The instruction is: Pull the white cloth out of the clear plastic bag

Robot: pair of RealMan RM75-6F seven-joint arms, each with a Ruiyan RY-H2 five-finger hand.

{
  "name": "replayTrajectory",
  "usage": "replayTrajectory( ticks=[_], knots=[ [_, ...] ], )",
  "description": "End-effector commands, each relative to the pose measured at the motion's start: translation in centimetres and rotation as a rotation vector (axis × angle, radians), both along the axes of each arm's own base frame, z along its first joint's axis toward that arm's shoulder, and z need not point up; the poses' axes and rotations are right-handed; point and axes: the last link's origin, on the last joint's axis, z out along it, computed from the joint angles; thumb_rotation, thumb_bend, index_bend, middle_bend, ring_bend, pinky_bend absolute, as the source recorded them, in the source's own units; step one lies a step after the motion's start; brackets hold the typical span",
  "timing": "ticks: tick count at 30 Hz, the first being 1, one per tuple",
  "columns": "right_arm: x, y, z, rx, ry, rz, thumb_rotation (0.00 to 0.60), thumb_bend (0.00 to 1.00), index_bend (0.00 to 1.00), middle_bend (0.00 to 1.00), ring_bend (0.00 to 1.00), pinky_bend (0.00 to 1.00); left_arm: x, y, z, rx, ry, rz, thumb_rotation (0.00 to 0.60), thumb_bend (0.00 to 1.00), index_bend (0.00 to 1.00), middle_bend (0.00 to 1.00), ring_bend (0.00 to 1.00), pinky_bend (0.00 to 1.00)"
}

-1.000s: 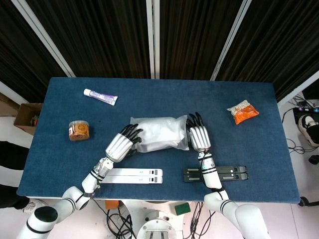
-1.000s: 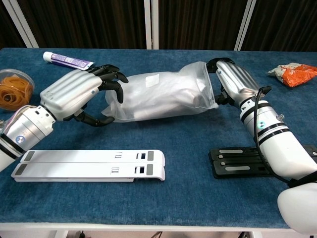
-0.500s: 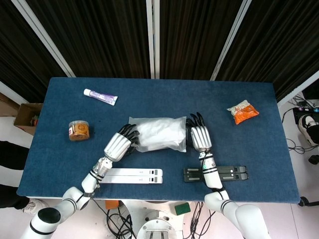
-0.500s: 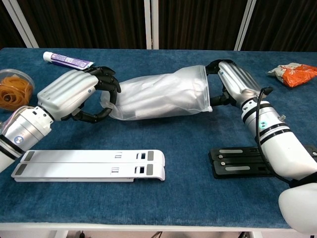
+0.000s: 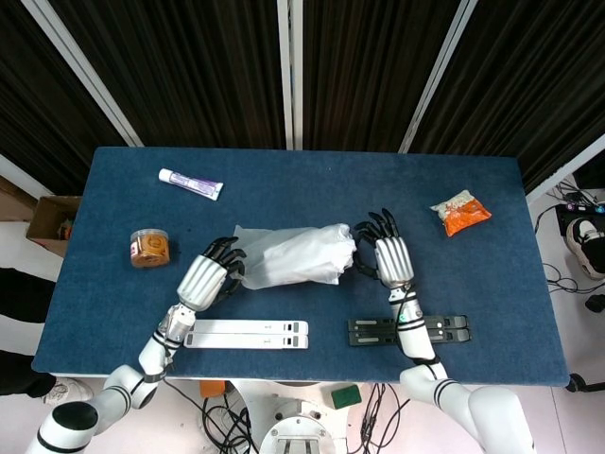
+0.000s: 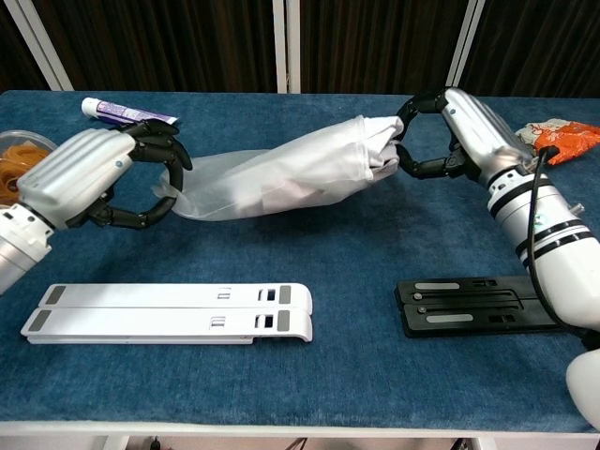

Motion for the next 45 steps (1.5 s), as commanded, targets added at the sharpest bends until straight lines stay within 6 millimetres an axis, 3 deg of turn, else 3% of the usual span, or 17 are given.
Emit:
replayTrajectory(
  ticks=[1, 13, 17, 19, 21, 22, 25, 27, 28, 31, 36, 41, 45],
  knots=[
    [-1.2, 0.5, 2.8, -0.034, -0.022, 0.017, 0.600, 0.79, 0.88, 0.37, 0.12, 0.06, -1.1, -0.6, 1.0, 0.009, -0.020, 0.026, 0.600, 0.47, 0.66, 0.34, 0.15, 0.19],
    [-4.1, 1.9, 13.9, -0.217, -0.002, -0.011, 0.600, 0.79, 0.88, 0.37, 0.12, 0.06, -3.7, -1.9, 2.7, -0.013, -0.010, 0.110, 0.600, 0.47, 0.66, 0.34, 0.15, 0.19],
    [-6.0, 1.9, 15.6, -0.224, 0.051, -0.070, 0.600, 0.79, 0.88, 0.37, 0.12, 0.06, -3.7, -2.0, 3.0, -0.037, -0.022, 0.130, 0.600, 0.47, 0.65, 0.33, 0.15, 0.19],
    [-7.3, 2.0, 15.5, -0.182, 0.080, -0.112, 0.600, 0.79, 0.87, 0.36, 0.12, 0.06, -3.6, -2.2, 3.1, -0.063, -0.019, 0.142, 0.600, 0.42, 0.59, 0.31, 0.15, 0.19],
    [-8.7, 2.1, 14.9, -0.100, 0.105, -0.174, 0.600, 0.76, 0.79, 0.32, 0.11, 0.06, -3.3, -2.4, 3.4, -0.088, -0.021, 0.152, 0.600, 0.25, 0.43, 0.25, 0.13, 0.18],
    [-9.1, 2.0, 14.7, -0.060, 0.112, -0.203, 0.600, 0.69, 0.66, 0.26, 0.07, 0.05, -3.1, -2.4, 3.6, -0.098, -0.027, 0.158, 0.600, 0.18, 0.35, 0.22, 0.12, 0.18],
    [-9.6, 1.7, 14.6, 0.052, 0.155, -0.278, 0.600, 0.46, 0.24, 0.09, 0.00, 0.00, -2.5, -2.5, 4.9, -0.115, -0.045, 0.174, 0.600, 0.09, 0.23, 0.18, 0.10, 0.17],
    [-9.2, 1.6, 14.9, 0.096, 0.169, -0.292, 0.600, 0.37, 0.06, 0.02, 0.00, 0.00, -2.4, -2.5, 6.2, -0.105, -0.047, 0.185, 0.600, 0.07, 0.21, 0.17, 0.09, 0.17],
    [-8.8, 1.6, 15.2, 0.132, 0.177, -0.286, 0.600, 0.34, 0.02, 0.01, 0.00, 0.00, -2.4, -2.6, 7.2, -0.094, -0.047, 0.194, 0.600, 0.07, 0.21, 0.17, 0.09, 0.16],
    [-7.4, 1.9, 16.5, 0.195, 0.167, -0.242, 0.600, 0.33, 0.00, 0.01, 0.00, 0.00, -3.0, -2.9, 10.0, -0.067, -0.034, 0.231, 0.600, 0.06, 0.21, 0.17, 0.09, 0.16],
    [-5.9, 3.5, 19.7, 0.216, 0.162, -0.132, 0.600, 0.33, 0.03, 0.12, 0.00, 0.04, -5.5, -4.2, 14.9, -0.008, 0.042, 0.350, 0.600, 0.06, 0.22, 0.17, 0.09, 0.17],
    [-6.7, 6.0, 22.9, 0.100, 0.264, -0.095, 0.600, 0.35, 0.17, 0.19, 0.05, 0.13, -8.4, -6.5, 18.6, 0.044, 0.075, 0.483, 0.600, 0.06, 0.23, 0.17, 0.09, 0.17],
    [-8.1, 8.7, 24.3, -0.014, 0.387, -0.113, 0.600, 0.36, 0.22, 0.20, 0.06, 0.15, -10.0, -9.1, 20.8, 0.086, 0.075, 0.564, 0.600, 0.06, 0.24, 0.17, 0.09, 0.17]
  ],
)
